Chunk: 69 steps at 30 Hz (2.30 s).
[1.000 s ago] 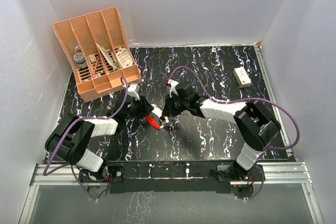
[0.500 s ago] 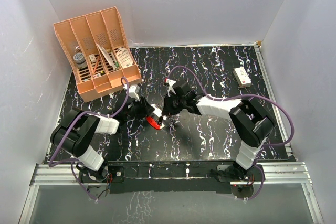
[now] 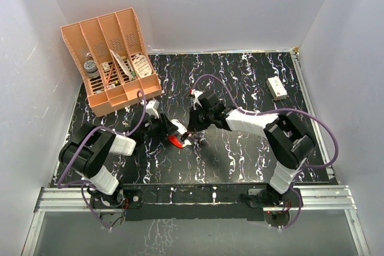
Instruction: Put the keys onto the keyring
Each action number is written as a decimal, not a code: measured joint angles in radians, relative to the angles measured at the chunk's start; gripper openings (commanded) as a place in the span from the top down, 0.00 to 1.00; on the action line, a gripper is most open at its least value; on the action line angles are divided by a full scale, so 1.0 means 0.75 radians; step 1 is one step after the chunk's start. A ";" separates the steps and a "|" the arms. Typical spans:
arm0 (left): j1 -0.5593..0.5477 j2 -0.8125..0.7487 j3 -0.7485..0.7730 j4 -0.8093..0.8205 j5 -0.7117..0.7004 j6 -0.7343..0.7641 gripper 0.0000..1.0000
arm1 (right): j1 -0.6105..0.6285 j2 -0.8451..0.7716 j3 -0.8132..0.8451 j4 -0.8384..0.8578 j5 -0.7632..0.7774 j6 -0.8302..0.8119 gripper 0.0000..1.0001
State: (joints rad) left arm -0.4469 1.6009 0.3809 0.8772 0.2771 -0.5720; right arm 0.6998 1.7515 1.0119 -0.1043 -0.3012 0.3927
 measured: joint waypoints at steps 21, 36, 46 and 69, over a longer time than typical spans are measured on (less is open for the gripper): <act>-0.219 -0.048 -0.084 0.032 -0.040 -0.102 0.60 | -0.110 -0.361 -0.053 -0.097 0.050 -0.072 1.00; -0.461 0.019 -0.005 0.020 -0.159 -0.176 0.61 | -0.246 -0.600 -0.186 -0.145 0.048 -0.104 1.00; -0.657 0.173 0.173 0.013 -0.230 -0.220 0.61 | -0.291 -0.731 -0.246 -0.177 0.039 -0.120 1.00; -0.529 -0.439 0.385 -0.544 -0.502 0.069 0.49 | -0.245 -0.791 -0.316 -0.325 -0.128 -0.214 1.00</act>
State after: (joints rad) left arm -0.8440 1.2713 0.6693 0.4690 -0.0990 -0.5205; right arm 0.5159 1.1584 0.7746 -0.3481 -0.3969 0.2321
